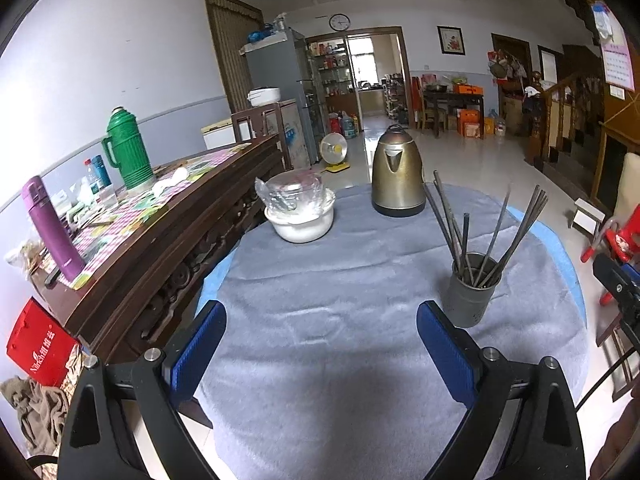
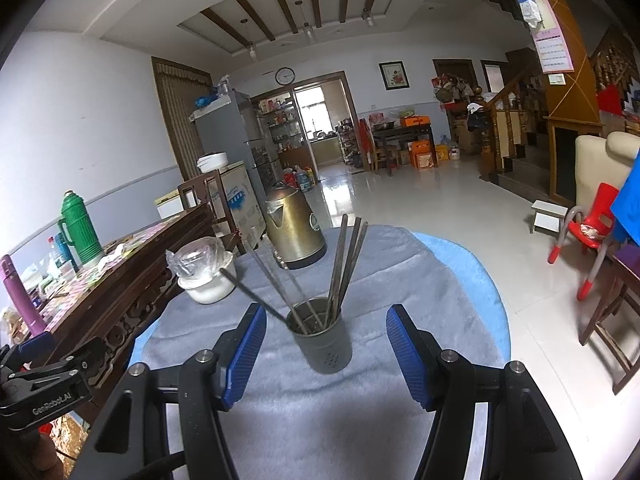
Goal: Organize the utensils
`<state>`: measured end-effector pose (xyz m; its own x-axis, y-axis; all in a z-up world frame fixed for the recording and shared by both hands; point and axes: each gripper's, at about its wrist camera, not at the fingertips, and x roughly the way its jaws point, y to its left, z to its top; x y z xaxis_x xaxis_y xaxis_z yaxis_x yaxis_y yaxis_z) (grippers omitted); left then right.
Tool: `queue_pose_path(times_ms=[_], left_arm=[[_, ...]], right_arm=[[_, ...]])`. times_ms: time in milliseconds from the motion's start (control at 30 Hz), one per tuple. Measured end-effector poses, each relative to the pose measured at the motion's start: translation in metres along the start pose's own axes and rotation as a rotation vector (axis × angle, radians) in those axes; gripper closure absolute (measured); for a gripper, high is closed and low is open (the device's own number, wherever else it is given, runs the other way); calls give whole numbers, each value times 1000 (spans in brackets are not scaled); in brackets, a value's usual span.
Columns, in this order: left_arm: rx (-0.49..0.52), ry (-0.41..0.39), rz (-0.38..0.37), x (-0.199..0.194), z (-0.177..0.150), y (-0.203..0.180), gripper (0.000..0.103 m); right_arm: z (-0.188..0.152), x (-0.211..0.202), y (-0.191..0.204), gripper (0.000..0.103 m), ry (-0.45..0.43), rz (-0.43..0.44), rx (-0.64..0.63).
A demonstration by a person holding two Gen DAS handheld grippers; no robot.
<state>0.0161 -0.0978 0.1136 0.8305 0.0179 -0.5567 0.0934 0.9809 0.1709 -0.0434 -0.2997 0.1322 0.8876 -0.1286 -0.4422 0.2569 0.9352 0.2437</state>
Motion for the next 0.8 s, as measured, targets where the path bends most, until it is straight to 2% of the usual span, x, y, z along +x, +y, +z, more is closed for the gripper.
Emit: queue_pose_path(times_ms=[333,800], left_arm=[[56,25,-13,18,10,-26,7],[69,50,1,33,16,-45,7]], right_arm=[[1,22,-7,37,11,-4,1],[7,37,-11,37,5,18,-40]])
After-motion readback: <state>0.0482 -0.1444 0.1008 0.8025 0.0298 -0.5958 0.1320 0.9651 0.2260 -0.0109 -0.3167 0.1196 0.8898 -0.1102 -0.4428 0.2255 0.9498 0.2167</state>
